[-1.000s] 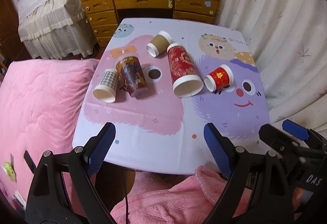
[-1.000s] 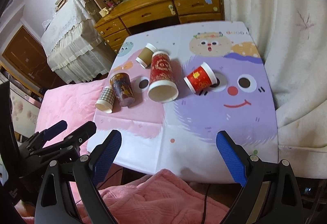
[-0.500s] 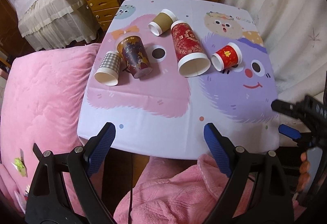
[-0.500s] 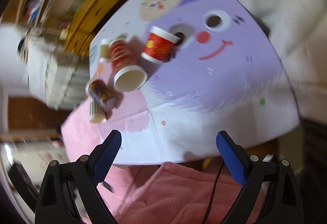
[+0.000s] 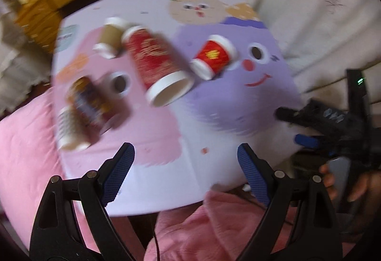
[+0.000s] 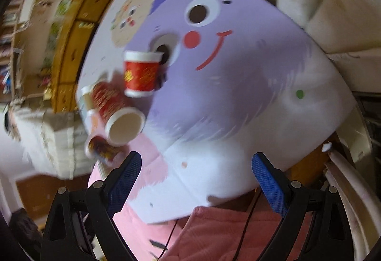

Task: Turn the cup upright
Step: 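Reach the left tool to the small red cup lying on its side and grasp it, then lift the red cup with the left tool and rotate it rim-up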

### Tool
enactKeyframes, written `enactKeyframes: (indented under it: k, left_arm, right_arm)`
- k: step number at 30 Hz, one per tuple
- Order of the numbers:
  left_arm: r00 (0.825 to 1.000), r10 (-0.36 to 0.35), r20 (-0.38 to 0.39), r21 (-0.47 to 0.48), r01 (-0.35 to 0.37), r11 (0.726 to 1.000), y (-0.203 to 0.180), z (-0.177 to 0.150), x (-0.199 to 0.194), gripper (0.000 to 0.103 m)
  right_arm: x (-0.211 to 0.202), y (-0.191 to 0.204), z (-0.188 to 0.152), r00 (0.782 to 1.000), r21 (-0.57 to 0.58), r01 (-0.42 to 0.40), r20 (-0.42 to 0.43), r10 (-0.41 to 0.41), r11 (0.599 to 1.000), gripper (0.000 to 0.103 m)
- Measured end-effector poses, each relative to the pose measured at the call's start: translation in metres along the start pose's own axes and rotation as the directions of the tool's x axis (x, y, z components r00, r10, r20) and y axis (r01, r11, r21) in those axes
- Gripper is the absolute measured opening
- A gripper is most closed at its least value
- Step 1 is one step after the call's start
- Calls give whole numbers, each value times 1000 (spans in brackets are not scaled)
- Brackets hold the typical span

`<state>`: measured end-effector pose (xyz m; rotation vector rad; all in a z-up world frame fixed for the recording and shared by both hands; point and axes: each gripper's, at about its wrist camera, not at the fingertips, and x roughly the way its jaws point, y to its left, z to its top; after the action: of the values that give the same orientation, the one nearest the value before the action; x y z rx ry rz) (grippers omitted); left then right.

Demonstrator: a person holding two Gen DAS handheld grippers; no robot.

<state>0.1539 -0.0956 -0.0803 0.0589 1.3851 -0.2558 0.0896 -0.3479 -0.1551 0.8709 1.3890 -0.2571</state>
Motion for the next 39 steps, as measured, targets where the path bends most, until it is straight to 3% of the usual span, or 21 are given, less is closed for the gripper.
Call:
enactKeyframes:
  k: [2, 5, 12, 16, 24, 28, 31, 33, 39]
  left_arm:
    - [999, -20, -27, 55, 22, 998, -8, 23, 12, 87]
    - [998, 6, -69, 175, 6, 985, -24, 59, 32, 87]
    - [986, 38, -161, 316, 15, 948, -59, 117, 98, 87]
    - [980, 35, -198, 333, 34, 942, -67, 133, 133, 87]
    - [985, 98, -141, 408, -33, 912, -77, 154, 179, 87]
    - [985, 32, -170, 430, 45, 901, -82, 158, 193, 86]
    - [983, 44, -178, 447, 41, 893, -87, 157, 201, 73]
    - [979, 48, -197, 447, 46, 893, -90, 155, 207, 59]
    - [979, 1, -204, 365, 75, 928, -86, 153, 198, 58]
  right_arm:
    - [7, -2, 4, 998, 41, 52, 20, -53, 998, 95]
    - [18, -6, 9, 992, 76, 121, 25, -124, 990, 95]
    - [51, -20, 14, 982, 140, 184, 15, -188, 973, 95]
    - [70, -24, 8, 979, 167, 200, 7, -204, 965, 95]
    - [97, -16, -3, 974, 139, 225, 0, -227, 964, 95]
    - [102, -11, -11, 967, 109, 252, 16, -255, 962, 95]
    - [103, -8, -14, 966, 99, 254, 21, -257, 962, 95]
    - [103, -9, -16, 964, 98, 261, 26, -265, 960, 95]
    - [90, -18, -22, 961, 90, 268, 46, -273, 959, 95]
